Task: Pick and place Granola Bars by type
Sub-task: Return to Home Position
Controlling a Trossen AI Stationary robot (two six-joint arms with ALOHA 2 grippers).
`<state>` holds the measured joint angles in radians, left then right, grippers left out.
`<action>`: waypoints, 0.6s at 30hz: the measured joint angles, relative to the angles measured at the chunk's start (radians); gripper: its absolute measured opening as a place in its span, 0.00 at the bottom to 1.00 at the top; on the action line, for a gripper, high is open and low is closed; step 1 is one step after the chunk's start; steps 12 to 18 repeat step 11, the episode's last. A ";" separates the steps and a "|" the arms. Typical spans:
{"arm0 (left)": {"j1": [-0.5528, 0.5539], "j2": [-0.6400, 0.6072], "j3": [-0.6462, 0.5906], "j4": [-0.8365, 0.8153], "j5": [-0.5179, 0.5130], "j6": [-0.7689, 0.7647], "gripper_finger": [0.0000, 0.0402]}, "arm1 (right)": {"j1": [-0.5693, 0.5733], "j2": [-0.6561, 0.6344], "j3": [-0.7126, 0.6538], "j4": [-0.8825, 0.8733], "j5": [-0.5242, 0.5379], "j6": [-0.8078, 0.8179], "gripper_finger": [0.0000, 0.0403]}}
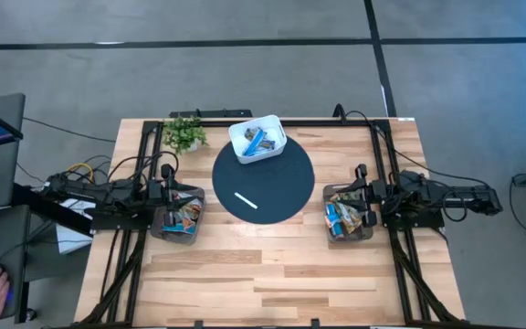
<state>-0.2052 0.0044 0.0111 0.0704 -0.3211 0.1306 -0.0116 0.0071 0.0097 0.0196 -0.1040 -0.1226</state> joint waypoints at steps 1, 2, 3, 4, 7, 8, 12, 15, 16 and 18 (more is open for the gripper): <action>0.000 0.000 0.000 0.000 0.000 0.004 0.28 | 0.000 0.000 0.000 0.000 0.000 0.000 0.30; 0.000 0.000 0.000 0.000 0.000 0.004 0.28 | 0.000 0.000 0.000 0.000 0.000 0.000 0.30; 0.000 0.000 0.000 0.000 0.000 0.003 0.28 | 0.000 0.000 0.000 0.000 0.000 0.000 0.30; 0.000 0.000 0.000 0.000 0.000 0.001 0.28 | 0.000 0.000 0.000 0.000 0.000 0.000 0.30; 0.000 0.000 0.000 0.000 0.000 0.004 0.28 | 0.000 0.000 0.000 0.000 0.000 0.000 0.30; 0.000 0.000 0.000 0.000 0.000 0.005 0.28 | 0.000 0.000 0.000 0.000 0.000 0.000 0.30; 0.000 0.000 0.000 0.000 0.000 0.002 0.28 | 0.000 0.000 0.000 0.000 0.000 0.000 0.30; 0.000 0.000 0.000 0.000 0.000 0.002 0.28 | 0.000 0.000 0.000 0.000 0.000 0.000 0.30; 0.000 0.000 0.000 0.000 0.000 0.002 0.28 | 0.000 0.000 0.000 0.000 0.000 0.000 0.30; 0.000 0.000 0.000 0.000 0.000 0.002 0.28 | 0.000 0.000 0.000 0.000 0.000 0.000 0.30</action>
